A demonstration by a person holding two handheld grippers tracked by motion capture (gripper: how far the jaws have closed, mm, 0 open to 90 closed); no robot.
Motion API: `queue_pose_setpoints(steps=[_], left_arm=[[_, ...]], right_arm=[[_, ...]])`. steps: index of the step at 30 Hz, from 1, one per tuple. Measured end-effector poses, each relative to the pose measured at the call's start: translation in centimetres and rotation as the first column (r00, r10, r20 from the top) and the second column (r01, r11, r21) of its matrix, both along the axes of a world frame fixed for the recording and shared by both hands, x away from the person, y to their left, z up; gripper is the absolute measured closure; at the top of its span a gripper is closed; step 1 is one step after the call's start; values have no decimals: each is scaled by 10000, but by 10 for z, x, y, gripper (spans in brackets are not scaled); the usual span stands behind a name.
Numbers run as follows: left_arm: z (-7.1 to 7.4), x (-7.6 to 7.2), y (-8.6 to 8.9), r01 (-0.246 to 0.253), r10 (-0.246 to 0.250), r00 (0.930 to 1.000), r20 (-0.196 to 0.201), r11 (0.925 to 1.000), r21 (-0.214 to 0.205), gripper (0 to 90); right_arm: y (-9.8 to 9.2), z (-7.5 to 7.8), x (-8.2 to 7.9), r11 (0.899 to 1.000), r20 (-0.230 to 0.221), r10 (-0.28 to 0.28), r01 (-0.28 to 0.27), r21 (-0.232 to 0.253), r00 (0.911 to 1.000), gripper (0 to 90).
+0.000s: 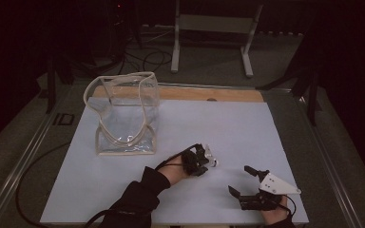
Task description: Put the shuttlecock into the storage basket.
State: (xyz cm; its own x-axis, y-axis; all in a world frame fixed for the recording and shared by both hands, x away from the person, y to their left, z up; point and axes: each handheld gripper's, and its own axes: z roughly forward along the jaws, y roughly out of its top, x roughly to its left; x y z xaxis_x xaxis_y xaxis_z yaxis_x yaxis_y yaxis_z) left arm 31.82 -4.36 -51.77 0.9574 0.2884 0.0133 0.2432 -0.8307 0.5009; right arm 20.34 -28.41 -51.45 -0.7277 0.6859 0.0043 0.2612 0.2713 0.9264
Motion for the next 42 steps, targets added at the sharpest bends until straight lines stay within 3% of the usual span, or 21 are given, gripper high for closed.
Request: queue_pose_setpoints(steps=[7, 12, 23, 36, 42], left_arm=[[6, -2, -4, 107, -111, 9999, 91, 9993, 346, 900], [11, -3, -4, 234, -233, 9997, -41, 9996, 148, 900], [25, -7, 2, 453, -449, 9986, -265, 9989, 144, 900], [54, -12, 18, 433, -435, 9990, -118, 9989, -170, 900], [64, -15, 25, 509, -510, 9986, -118, 9987, -104, 900]], right_arm=[[0, 0, 0, 10000, 13, -5, 5, 4, 10000, 89], [-1, 1, 0, 10000, 9, -1, 1, 24, 10000, 89], [0, 1, 0, 10000, -7, -13, 13, 32, 10000, 88], [1, 0, 0, 10000, 19, -20, 20, -13, 10000, 89], [2, 0, 0, 10000, 23, 6, -6, -51, 10000, 89]])
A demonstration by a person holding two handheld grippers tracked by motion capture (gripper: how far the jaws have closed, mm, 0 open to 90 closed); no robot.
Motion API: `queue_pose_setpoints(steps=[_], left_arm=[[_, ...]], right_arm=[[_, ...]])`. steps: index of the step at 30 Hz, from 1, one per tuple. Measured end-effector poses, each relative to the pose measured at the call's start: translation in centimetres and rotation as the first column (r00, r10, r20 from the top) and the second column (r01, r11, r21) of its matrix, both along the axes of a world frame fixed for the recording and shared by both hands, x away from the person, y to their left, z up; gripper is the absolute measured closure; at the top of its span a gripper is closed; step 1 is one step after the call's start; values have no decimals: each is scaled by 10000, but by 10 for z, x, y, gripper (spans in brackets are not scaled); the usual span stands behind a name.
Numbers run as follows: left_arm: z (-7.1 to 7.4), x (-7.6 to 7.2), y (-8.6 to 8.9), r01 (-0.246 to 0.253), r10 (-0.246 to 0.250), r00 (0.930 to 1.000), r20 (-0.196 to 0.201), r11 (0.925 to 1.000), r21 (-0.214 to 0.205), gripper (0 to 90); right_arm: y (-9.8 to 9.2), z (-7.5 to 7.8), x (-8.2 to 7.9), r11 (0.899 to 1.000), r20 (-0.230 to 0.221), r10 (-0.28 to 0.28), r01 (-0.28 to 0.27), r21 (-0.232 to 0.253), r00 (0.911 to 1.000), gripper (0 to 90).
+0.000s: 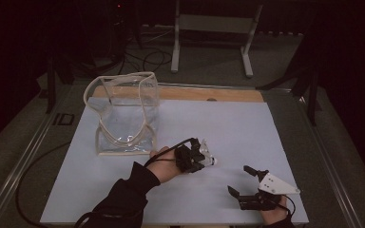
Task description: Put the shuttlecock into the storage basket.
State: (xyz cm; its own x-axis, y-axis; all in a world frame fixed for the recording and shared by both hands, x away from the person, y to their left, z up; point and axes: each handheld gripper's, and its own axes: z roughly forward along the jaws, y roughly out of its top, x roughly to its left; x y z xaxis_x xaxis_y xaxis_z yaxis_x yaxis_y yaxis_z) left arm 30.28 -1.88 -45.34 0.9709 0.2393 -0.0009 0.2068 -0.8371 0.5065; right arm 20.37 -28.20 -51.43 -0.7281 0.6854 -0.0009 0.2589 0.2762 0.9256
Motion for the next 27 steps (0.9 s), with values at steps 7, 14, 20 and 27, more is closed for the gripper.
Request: queue_pose_setpoints(steps=[7, 14, 20, 27], left_arm=[[12, -2, 9, 45, -47, 9999, -117, 9999, -140, 900], [23, -5, 16, 68, -72, 9999, -121, 9996, -281, 900], [33, -6, 22, 169, -175, 9997, -161, 9993, -347, 900], [45, -7, 29, 238, -242, 9996, -123, 9992, -331, 900]], right_arm=[[0, 0, 0, 10000, -36, -10, 10, 11, 10000, 89], [1, 0, 0, 10000, -45, -8, 8, 32, 10000, 89], [1, 0, 0, 10000, -19, 2, -2, 23, 10000, 89], [1, 0, 0, 10000, -14, 0, 0, -11, 10000, 89]])
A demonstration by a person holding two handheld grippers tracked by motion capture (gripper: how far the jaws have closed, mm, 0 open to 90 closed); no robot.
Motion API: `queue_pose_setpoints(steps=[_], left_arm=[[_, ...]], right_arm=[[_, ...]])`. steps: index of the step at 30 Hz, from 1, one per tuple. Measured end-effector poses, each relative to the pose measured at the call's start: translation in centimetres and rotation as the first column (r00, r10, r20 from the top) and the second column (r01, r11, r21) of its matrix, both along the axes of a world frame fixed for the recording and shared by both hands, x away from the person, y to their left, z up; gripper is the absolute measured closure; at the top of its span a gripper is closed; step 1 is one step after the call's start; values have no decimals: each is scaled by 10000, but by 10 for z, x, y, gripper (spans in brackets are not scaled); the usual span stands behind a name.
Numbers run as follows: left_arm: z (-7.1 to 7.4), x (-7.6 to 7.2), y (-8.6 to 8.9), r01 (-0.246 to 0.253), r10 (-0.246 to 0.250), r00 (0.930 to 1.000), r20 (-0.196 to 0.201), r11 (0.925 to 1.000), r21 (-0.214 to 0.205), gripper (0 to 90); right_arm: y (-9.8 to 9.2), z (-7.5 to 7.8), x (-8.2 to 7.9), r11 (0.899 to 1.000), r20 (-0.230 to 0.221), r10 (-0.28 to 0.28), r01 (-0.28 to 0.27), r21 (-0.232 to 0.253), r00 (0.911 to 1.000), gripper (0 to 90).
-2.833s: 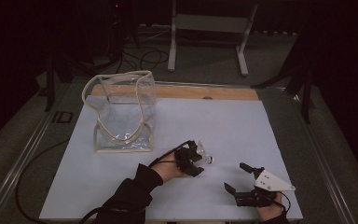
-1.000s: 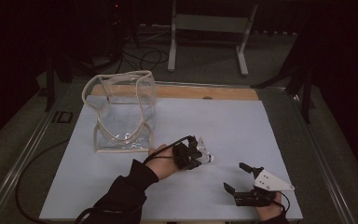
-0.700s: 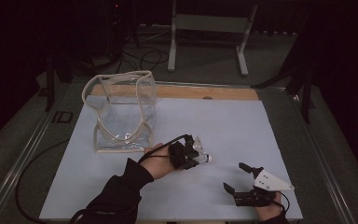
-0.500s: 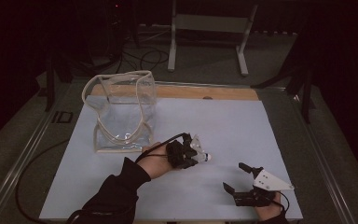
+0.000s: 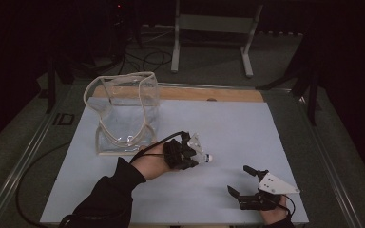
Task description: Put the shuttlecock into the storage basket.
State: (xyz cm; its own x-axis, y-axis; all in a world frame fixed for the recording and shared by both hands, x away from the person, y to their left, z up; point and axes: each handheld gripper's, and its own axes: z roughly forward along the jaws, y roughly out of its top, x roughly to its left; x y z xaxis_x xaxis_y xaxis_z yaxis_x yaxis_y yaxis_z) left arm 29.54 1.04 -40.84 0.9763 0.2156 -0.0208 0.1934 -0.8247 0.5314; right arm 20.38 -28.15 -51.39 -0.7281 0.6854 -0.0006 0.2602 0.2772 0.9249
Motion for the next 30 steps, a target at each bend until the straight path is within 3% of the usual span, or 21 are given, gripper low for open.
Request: queue_pose_setpoints(steps=[13, 30], left_arm=[[20, 0, 16, 3, -4, 10000, -65, 9999, -137, 900], [48, 1, 36, -47, 52, 9999, 147, 9994, -332, 900]], right_arm=[[2, -1, 0, 10000, -28, 28, -28, 21, 10000, 88], [2, 0, 0, 10000, 3, -16, 16, -42, 10000, 89]])
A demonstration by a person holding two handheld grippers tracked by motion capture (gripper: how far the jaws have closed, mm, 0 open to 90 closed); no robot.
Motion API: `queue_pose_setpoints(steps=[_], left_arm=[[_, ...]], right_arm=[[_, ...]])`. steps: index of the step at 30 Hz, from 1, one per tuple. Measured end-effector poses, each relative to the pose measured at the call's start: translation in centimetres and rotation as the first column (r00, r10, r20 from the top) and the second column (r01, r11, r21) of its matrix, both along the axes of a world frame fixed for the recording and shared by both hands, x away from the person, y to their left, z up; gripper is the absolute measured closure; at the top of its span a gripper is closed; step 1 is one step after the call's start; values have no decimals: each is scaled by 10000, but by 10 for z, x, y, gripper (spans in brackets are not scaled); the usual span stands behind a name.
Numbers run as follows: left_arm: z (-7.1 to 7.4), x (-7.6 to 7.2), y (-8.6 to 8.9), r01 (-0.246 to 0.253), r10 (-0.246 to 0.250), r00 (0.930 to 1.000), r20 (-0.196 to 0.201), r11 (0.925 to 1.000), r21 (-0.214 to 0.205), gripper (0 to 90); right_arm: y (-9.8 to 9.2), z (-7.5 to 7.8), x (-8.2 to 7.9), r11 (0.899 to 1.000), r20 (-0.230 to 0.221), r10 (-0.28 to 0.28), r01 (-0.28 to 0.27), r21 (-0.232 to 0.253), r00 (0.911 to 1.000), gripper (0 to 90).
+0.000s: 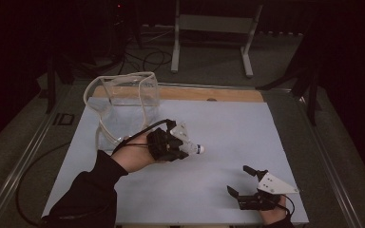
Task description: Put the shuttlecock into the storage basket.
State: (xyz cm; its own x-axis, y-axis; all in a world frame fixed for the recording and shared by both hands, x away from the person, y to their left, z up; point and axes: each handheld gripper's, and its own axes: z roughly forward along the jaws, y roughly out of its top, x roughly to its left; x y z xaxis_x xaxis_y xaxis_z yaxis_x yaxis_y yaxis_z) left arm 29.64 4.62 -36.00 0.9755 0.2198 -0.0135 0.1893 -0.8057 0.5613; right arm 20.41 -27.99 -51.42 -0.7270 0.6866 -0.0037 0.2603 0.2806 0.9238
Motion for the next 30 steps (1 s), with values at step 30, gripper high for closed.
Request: queue_pose_setpoints(steps=[30], left_arm=[[39, 12, 42, -794, 804, 9964, 260, 9961, -382, 900]], right_arm=[[0, 0, 0, 10000, -8, -2, 2, 40, 10000, 89]])
